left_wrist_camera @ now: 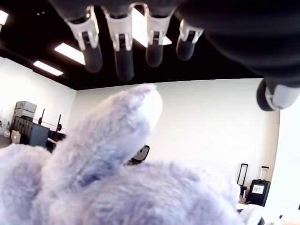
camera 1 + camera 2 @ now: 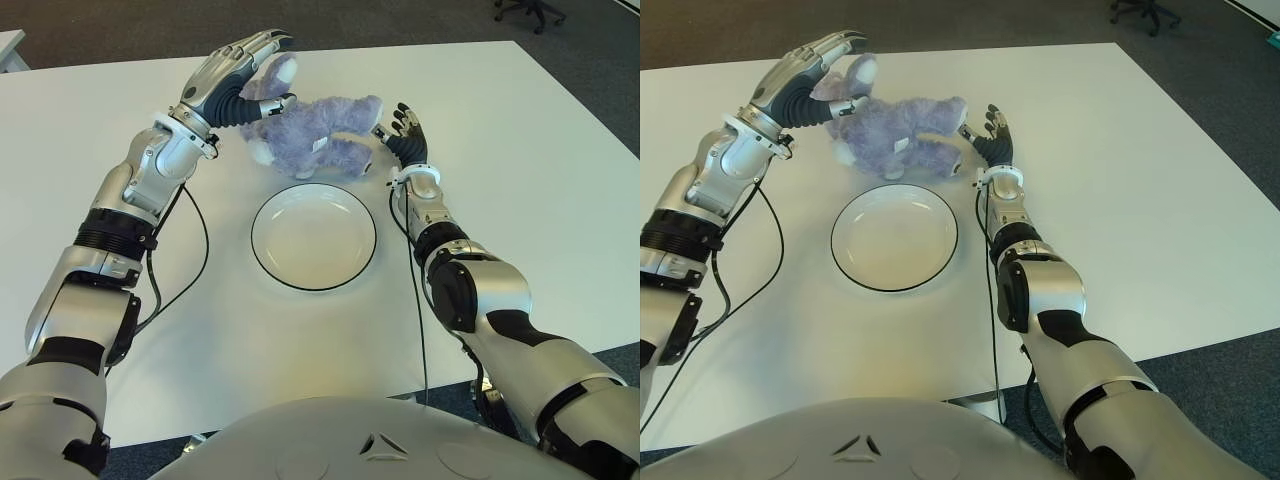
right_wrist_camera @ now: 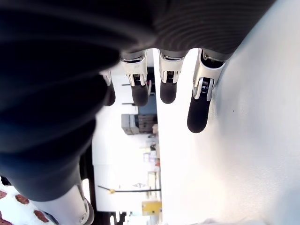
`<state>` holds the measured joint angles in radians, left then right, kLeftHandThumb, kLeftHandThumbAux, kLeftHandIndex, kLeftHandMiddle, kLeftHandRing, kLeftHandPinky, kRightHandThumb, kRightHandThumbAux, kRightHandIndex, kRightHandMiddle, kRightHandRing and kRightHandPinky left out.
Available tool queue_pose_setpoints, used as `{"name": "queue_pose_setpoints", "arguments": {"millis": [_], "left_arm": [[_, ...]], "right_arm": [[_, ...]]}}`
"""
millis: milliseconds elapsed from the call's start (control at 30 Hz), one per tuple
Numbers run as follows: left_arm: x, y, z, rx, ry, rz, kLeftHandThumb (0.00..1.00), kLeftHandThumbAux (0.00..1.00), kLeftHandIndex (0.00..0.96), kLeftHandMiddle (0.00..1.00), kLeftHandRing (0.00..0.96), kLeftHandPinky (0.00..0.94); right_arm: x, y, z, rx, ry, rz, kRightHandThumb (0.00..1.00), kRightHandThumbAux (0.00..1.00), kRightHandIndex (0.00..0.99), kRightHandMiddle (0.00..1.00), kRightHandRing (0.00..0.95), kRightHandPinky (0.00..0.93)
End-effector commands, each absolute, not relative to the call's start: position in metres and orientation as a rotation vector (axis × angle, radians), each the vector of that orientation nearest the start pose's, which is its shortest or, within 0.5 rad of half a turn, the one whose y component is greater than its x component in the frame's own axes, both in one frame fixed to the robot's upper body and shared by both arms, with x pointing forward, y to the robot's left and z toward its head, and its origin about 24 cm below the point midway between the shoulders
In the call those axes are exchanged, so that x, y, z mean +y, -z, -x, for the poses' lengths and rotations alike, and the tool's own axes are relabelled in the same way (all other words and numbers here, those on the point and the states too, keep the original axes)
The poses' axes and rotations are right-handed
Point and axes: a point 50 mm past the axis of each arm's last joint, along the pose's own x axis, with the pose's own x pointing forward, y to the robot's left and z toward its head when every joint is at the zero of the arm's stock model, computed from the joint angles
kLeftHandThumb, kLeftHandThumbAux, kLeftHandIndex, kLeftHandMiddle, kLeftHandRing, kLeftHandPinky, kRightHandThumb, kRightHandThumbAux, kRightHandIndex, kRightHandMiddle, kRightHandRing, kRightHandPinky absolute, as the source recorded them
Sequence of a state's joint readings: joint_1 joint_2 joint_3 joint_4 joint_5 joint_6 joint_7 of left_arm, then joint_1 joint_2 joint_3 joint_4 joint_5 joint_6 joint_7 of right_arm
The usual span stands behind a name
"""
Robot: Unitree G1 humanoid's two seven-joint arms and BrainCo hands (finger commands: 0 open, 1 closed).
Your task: Put the doll into the plate.
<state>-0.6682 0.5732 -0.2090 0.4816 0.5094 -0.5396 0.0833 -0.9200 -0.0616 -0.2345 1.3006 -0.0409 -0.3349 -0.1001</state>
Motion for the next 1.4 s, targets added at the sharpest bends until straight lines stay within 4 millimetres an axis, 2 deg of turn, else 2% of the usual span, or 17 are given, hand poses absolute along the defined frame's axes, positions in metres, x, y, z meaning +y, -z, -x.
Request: {"name": "queue_pose_setpoints", "arguments": {"millis": [33, 233, 400, 567, 667, 733, 767, 833, 1000, 1033, 1067, 1133, 1200, 1400], "left_arm": [[0.177, -0.169, -0.346, -0.656, 0.245, -1.090, 0.347, 0.268, 0.000, 0.089, 0.136, 0.053], [0.175, -0.168, -0.347, -0.663, 0.264, -1.081, 0.337, 0.267, 0.000, 0.126, 0.153, 0.084], [0.174, -0.168, -0.351, -0.655, 0.260, -1.075, 0.372, 0.279, 0.000, 0.149, 0.174, 0.120], [0.172, -0.167, -0.358, -0.639, 0.247, -1.070, 0.394, 0.286, 0.000, 0.158, 0.171, 0.024], [0.172, -0.166, -0.361, -0.633, 0.242, -1.070, 0.386, 0.286, 0.000, 0.161, 0.174, 0.022], [0.172, -0.166, -0.362, -0.627, 0.239, -1.071, 0.383, 0.286, 0.000, 0.179, 0.189, 0.049], [0.172, -0.166, -0.363, -0.624, 0.238, -1.072, 0.378, 0.283, 0.000, 0.255, 0.260, 0.116], [0.173, -0.166, -0.365, -0.619, 0.236, -1.073, 0.376, 0.278, 0.000, 0.289, 0.300, 0.168], [0.173, -0.166, -0.369, -0.612, 0.230, -1.080, 0.351, 0.270, 0.000, 0.312, 0.328, 0.188], [0.173, -0.166, -0.369, -0.613, 0.229, -1.083, 0.350, 0.275, 0.000, 0.339, 0.365, 0.244], [0.172, -0.166, -0.370, -0.613, 0.226, -1.091, 0.350, 0.275, 0.000, 0.346, 0.375, 0.258], [0.172, -0.166, -0.372, -0.611, 0.224, -1.105, 0.367, 0.278, 0.000, 0.397, 0.432, 0.368], [0.172, -0.167, -0.374, -0.607, 0.227, -1.117, 0.363, 0.271, 0.000, 0.402, 0.432, 0.346], [0.171, -0.167, -0.376, -0.610, 0.235, -1.129, 0.375, 0.272, 0.000, 0.442, 0.468, 0.384]], "right_arm": [[-0.134, -0.030, -0.371, 0.236, 0.060, 0.011, 0.262, 0.776, 0.032, 0.000, 0.000, 0.000], [-0.135, -0.030, -0.371, 0.237, 0.065, 0.004, 0.278, 0.784, 0.045, 0.000, 0.000, 0.000], [-0.135, -0.030, -0.371, 0.237, 0.066, -0.003, 0.282, 0.778, 0.047, 0.000, 0.000, 0.000], [-0.135, -0.030, -0.371, 0.235, 0.067, -0.005, 0.284, 0.775, 0.044, 0.000, 0.000, 0.000], [-0.135, -0.030, -0.371, 0.233, 0.069, -0.005, 0.288, 0.778, 0.044, 0.000, 0.000, 0.000], [-0.135, -0.031, -0.371, 0.233, 0.070, -0.004, 0.290, 0.776, 0.044, 0.000, 0.000, 0.000], [-0.135, -0.031, -0.371, 0.233, 0.071, -0.003, 0.292, 0.775, 0.043, 0.000, 0.000, 0.000], [-0.135, -0.031, -0.371, 0.233, 0.071, -0.003, 0.294, 0.774, 0.043, 0.001, 0.000, 0.000], [-0.136, -0.030, -0.371, 0.234, 0.073, -0.004, 0.306, 0.774, 0.046, 0.001, 0.000, 0.000], [-0.136, -0.030, -0.371, 0.234, 0.073, -0.004, 0.307, 0.774, 0.047, 0.001, 0.000, 0.000], [-0.136, -0.030, -0.371, 0.234, 0.073, -0.004, 0.308, 0.774, 0.047, 0.001, 0.000, 0.000], [-0.136, -0.030, -0.371, 0.234, 0.073, -0.005, 0.311, 0.777, 0.048, 0.001, 0.000, 0.000], [-0.136, -0.030, -0.371, 0.233, 0.073, -0.006, 0.312, 0.777, 0.048, 0.002, 0.000, 0.000], [-0.136, -0.030, -0.371, 0.231, 0.071, -0.006, 0.315, 0.776, 0.045, 0.001, 0.000, 0.000]]}}
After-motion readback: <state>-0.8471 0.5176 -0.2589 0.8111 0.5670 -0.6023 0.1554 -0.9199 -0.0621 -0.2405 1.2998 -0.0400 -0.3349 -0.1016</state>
